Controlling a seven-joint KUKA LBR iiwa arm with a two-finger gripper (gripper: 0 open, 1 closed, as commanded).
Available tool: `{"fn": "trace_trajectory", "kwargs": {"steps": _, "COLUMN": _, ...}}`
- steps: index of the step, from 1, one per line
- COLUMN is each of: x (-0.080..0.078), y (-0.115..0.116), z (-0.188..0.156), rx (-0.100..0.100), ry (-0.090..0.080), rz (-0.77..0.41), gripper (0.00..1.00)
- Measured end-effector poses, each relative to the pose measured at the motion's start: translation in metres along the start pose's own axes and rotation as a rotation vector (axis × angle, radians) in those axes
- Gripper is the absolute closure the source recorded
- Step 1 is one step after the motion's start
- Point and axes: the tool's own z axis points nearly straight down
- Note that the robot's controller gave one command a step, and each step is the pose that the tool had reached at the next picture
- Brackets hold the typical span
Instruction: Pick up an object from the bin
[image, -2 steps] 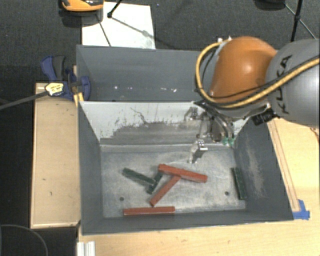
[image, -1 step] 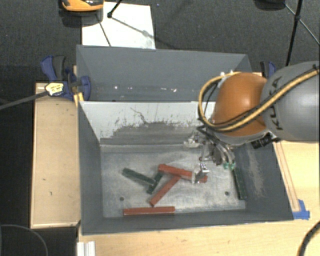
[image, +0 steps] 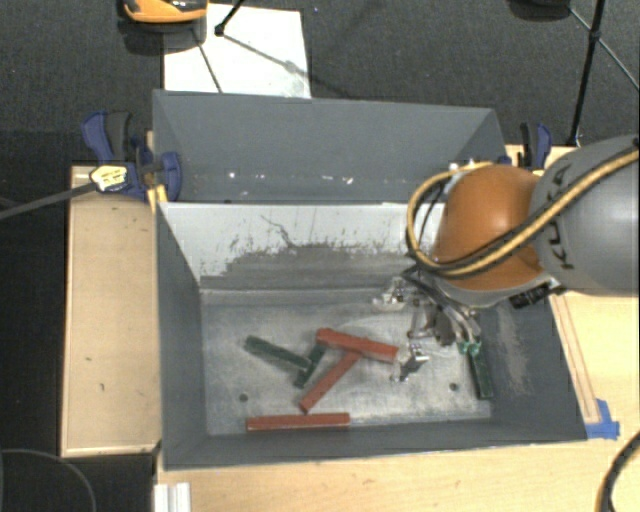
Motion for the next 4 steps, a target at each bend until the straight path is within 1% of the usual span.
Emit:
{"fn": "trace_trajectory", "kwargs": {"steps": 1, "x": 0.0, "y": -0.001, "z": -0.013, "rx": 0.0, "ry": -0.007, "rz": 0.018, "gripper": 0.0}}
{"fn": "trace_trajectory", "kwargs": {"steps": 2, "x": 0.004, "y": -0.003, "z": 0.051, "rx": 0.0, "ry": -0.009, "rz": 0.085, "gripper": 0.0}}
{"fn": "trace_trajectory", "kwargs": {"steps": 3, "x": -0.007, "y": 0.001, "z": 0.069, "rx": 0.003, "ry": -0.033, "rz": 0.085, "gripper": 1.0}}
{"fn": "trace_trajectory", "kwargs": {"steps": 4, "x": -0.006, "y": 0.002, "z": 0.067, "rx": 0.004, "ry": -0.034, "rz": 0.084, "gripper": 1.0}}
